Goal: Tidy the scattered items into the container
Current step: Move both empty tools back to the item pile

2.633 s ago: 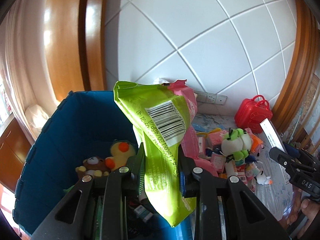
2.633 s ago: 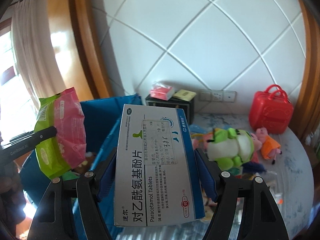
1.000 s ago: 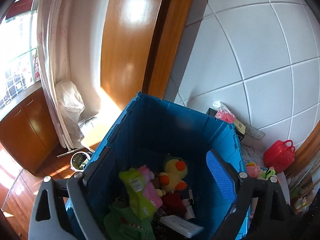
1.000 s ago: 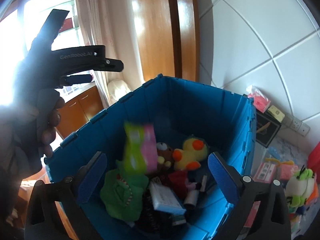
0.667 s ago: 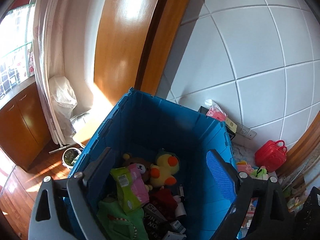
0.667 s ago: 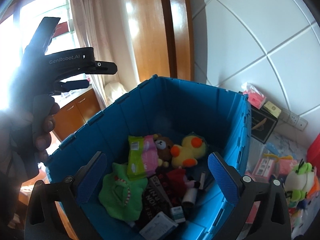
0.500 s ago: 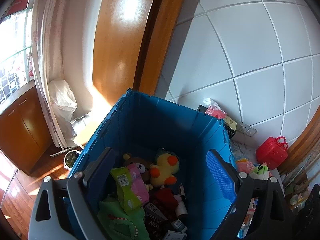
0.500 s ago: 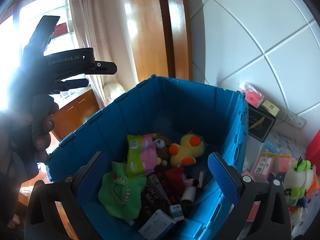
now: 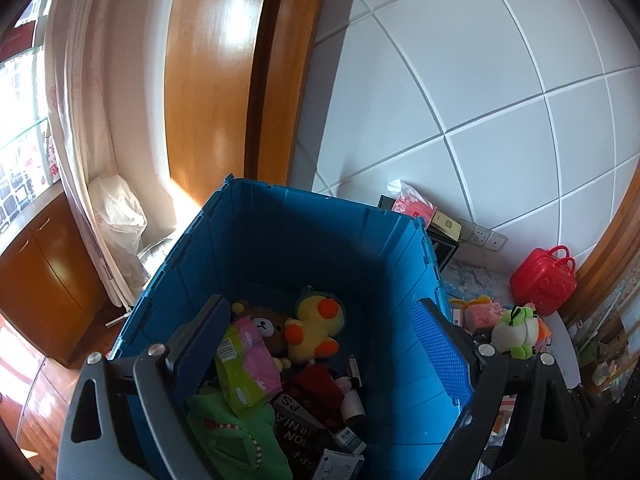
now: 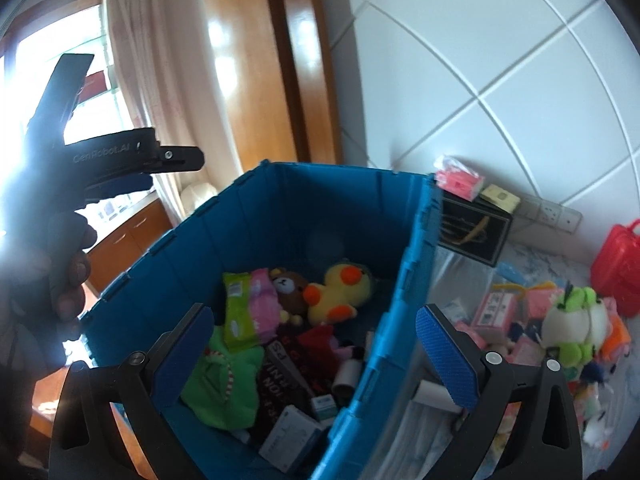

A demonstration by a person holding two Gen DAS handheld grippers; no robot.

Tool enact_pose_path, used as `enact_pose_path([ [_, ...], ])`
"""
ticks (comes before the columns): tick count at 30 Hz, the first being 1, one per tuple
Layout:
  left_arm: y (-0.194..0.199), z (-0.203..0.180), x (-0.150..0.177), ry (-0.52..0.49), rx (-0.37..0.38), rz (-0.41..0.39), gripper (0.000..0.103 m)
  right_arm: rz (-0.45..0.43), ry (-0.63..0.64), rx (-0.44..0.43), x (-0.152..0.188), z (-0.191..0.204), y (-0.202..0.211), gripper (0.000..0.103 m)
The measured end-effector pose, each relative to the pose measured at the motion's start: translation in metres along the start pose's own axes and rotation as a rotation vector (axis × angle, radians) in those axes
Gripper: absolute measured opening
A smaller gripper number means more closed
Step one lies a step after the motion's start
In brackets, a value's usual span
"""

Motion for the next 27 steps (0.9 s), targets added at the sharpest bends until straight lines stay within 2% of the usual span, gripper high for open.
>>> enact_pose_path([
  [10,-0.034,-0.095,0.020,-0.057,0.080,0.050,0.094,0.018,-0.097,0.127,0.026,-0.100,0.037,0.103],
  [19,-0.071,-0.204,0.055,-0.128,0.141,0.119,0.094,0.049,-0.228,0.274,0.064,-0.238,0.078,0.103],
  [27,-0.108,-0.282,0.101,-0.155,0.155,0.195,0.094,0.090,-0.261,0.331,0.098,-0.335,0.096,0.103],
])
Point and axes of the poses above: each gripper's, at about its wrist camera, not at the fingertips, and y roughly against the way its jaws point, z to its left, x to its underside, the point moved 4 cm from there along -y, roughly the way its jaws point, and after that the axes turned 10 degrees about x, right-handed, at the moved point
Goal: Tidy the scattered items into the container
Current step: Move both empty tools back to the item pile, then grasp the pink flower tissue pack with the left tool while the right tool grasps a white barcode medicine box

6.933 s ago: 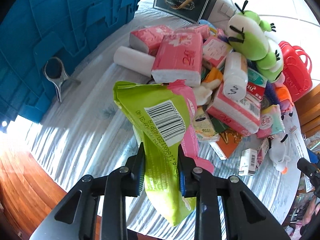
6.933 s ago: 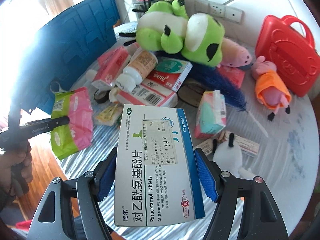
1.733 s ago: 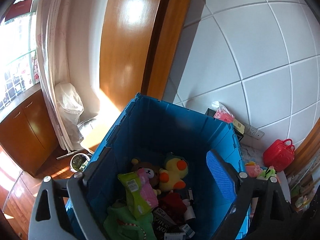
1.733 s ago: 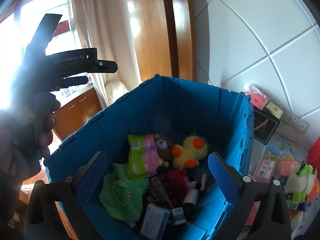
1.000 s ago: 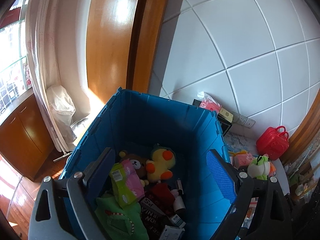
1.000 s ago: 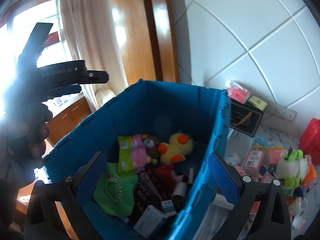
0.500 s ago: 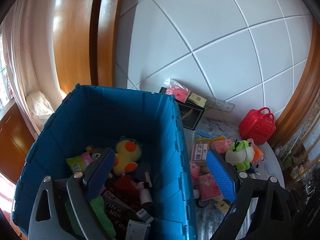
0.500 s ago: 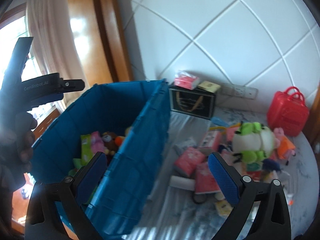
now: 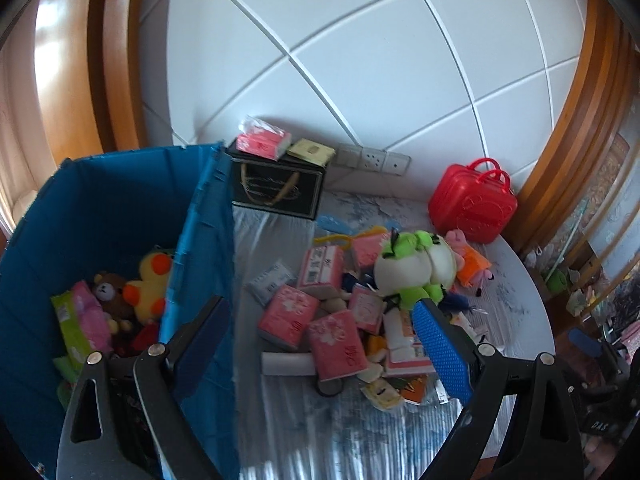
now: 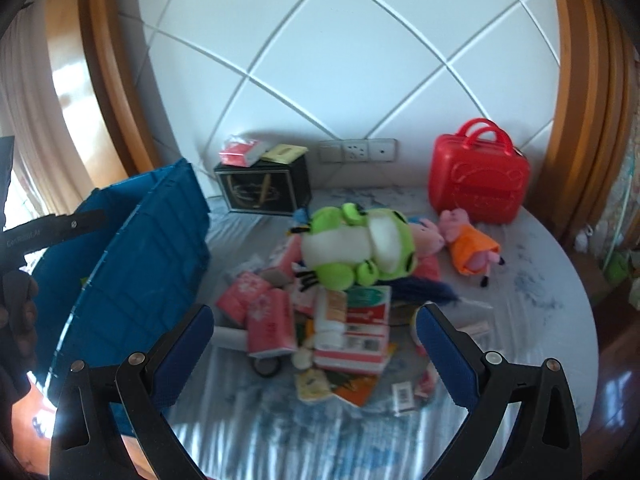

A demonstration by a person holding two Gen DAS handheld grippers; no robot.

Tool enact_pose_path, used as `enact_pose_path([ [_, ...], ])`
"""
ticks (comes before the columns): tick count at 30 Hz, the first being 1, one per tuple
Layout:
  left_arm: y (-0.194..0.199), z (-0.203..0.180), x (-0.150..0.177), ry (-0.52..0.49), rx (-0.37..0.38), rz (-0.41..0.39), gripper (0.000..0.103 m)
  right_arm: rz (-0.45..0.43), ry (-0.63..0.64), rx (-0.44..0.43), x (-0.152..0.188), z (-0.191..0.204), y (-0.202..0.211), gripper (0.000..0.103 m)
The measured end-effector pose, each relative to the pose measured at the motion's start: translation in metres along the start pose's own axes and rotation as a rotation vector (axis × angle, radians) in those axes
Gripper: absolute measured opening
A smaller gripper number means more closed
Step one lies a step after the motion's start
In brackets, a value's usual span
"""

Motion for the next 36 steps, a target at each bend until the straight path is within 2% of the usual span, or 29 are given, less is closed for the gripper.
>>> enact_pose_path([
  [5,-0.033,-0.018,0.021,0.055,-0.009,0.057,0.094,0.019,0.002,0.002,0.006,-0.045,-0.011,0.103],
  [10,-0.055,-0.031,0.043,0.073,-0.058,0.097,0.094,0.038,0.024,-0.001,0.014,-0.078,-0.019,0.103],
  [13,-0.069,-0.036,0.057,0.094,-0.056,0.112,0.094,0.060,0.040,0.000,0.028,-0.097,-0.029,0.103],
  [17,-0.099,-0.038,0.079,0.124,-0.057,0.154,0.094,0.133,0.041,-0.006,0.054,-0.116,-0.054,0.103],
  [21,-0.130,-0.030,0.099,0.137,-0.061,0.182,0.094,0.217,0.058,-0.011,0.087,-0.122,-0.084,0.103],
  [26,-0.173,-0.009,0.122,0.177,-0.046,0.215,0.094,0.325,0.088,-0.019,0.131,-0.111,-0.129,0.103],
  [36,-0.236,0.007,0.137,0.184,-0.015,0.257,0.093,0.416,0.093,0.009,0.179,-0.112,-0.173,0.103],
])
Point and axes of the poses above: each gripper's, at about its wrist camera, not at the fingertips, and y roughly against the way its jaws point, z to its left, x to its underside, the point moved 4 cm from there along -y, roughly the way its jaws point, and after that the axes turned 10 degrees about x, right-handed, at the moved point
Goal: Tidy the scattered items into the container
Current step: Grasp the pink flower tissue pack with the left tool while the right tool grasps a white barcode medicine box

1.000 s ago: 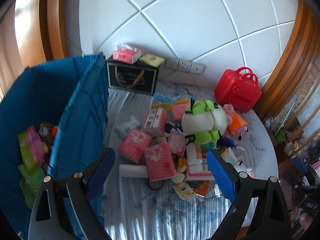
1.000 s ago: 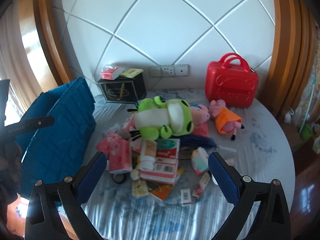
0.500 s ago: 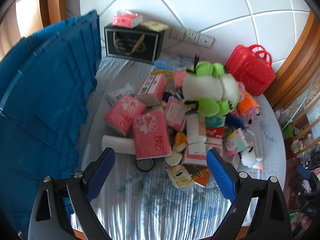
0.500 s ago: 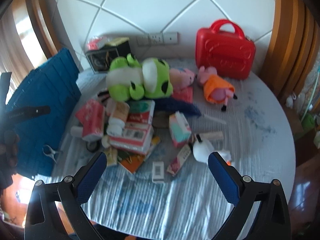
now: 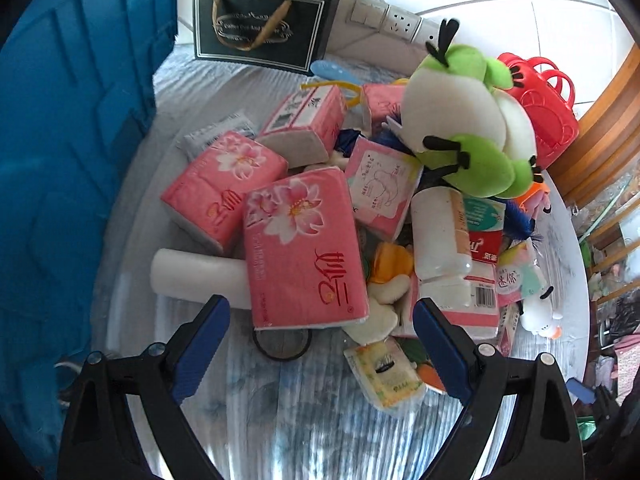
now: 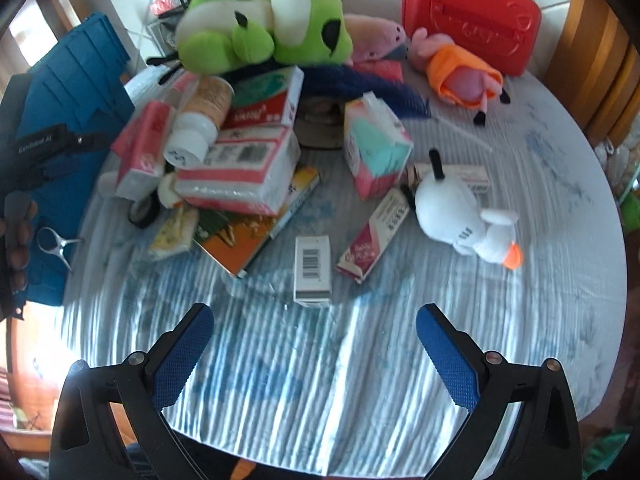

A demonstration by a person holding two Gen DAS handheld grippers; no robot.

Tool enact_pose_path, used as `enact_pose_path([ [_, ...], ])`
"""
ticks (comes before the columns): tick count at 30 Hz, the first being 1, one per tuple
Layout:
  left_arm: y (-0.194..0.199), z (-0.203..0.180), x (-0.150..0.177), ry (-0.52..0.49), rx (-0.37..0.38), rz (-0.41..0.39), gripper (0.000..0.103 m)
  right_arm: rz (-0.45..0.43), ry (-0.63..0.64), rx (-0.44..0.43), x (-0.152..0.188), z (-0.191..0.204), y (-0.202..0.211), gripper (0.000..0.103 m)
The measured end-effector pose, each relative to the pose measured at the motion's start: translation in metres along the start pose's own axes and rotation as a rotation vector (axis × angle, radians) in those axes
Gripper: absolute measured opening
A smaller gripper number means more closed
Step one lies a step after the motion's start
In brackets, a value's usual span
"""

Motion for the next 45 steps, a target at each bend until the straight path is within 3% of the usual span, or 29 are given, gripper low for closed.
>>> enact_pose_path([
  [12,-0.059,0.033,-0.014,0.123,0.050,0.056,0.094,0.035,0.007,0.012,-0.004,0.017,-0.026,0.103],
  [17,-0.074,0.033,-0.018,0.121,0.064,0.061,0.094,0.027,0.022,0.014,-0.008,0.024,-0.043,0.103],
  [23,-0.085,0.026,-0.025,0.054,0.010,0.067,0.095,0.065,0.010,0.054,-0.015,0.025,-0.077,0.103],
  [28,-0.101,0.012,-0.024,-0.068,-0.120,0.131,0.099,0.082,-0.001,0.083,-0.017,0.024,-0.095,0.102],
  [30,-0.099,0.013,-0.024,-0.054,-0.116,0.115,0.099,0.081,0.002,0.092,-0.018,0.024,-0.096,0.091],
  [32,-0.096,0.015,-0.024,-0.044,-0.106,0.097,0.097,0.082,0.012,0.103,-0.018,0.025,-0.096,0.072],
  [35,-0.094,0.013,-0.019,-0.069,-0.117,0.091,0.097,0.084,0.032,0.108,-0.018,0.029,-0.097,0.067],
  [42,-0.092,0.011,-0.016,-0.086,-0.129,0.083,0.097,0.081,0.087,0.091,-0.020,0.046,-0.101,0.067],
  [45,-0.093,0.012,-0.018,-0.084,-0.133,0.082,0.097,0.085,0.115,0.083,-0.019,0.054,-0.102,0.060],
])
Point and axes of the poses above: each gripper's, at about its wrist camera, not at the fingertips, and y roughly against the way its jaws point, z to its left, x to its underside, the point moved 4 cm from there along -y, roughly the way its jaws point, and after that the axes turned 10 degrees about x, right-handed, at the moved point
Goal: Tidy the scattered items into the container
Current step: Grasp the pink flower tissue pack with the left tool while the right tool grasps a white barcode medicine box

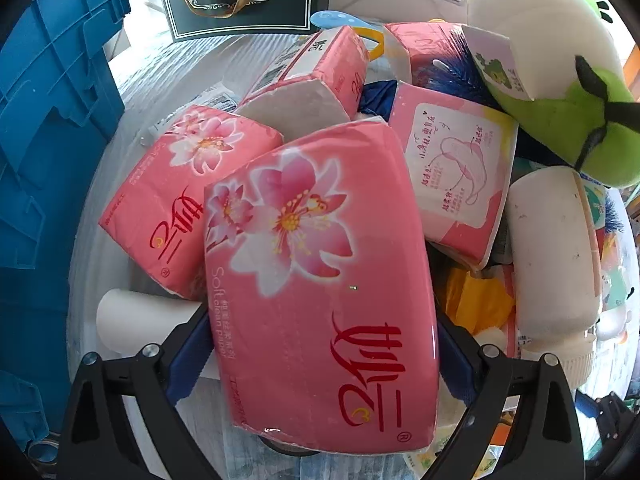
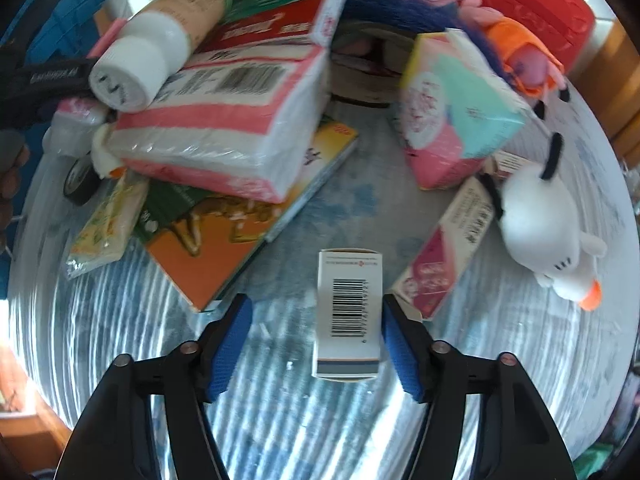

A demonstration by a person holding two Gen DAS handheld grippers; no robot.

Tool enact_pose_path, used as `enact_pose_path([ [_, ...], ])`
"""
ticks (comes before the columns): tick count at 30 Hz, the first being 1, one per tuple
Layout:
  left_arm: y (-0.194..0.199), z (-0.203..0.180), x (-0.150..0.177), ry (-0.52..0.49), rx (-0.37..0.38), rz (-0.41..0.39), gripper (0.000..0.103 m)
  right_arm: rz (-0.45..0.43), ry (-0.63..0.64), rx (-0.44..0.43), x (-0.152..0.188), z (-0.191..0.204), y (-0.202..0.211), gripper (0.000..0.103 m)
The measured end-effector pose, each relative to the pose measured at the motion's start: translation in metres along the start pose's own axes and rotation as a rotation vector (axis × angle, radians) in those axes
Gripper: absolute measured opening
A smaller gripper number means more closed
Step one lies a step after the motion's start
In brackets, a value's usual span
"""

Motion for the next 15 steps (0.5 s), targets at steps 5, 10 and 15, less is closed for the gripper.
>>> enact_pose_path([
  [5,0.001,0.001,0.000,-0.005,0.011,-0.007,0.094,0.042,-0.035,-0.026,0.003,-0.003,-0.008,0.030],
  [10,0.006,0.000,0.003,0.000,0.009,-0.016,0.090,0.037,-0.016,-0.026,0.002,-0.002,-0.008,0.029],
  [15,0.016,-0.004,0.008,0.016,0.009,-0.046,0.088,0.044,-0.042,-0.038,0.004,-0.007,-0.006,0.029],
])
Point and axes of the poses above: each gripper's, at about its wrist camera, not at the fingertips, and y roughly against the way its jaws point, z to its left, x to its underside, the point moved 4 cm from there along -y, roughly the way its jaws point, and after that the axes turned 10 degrees about x, right-handed, at the moved point
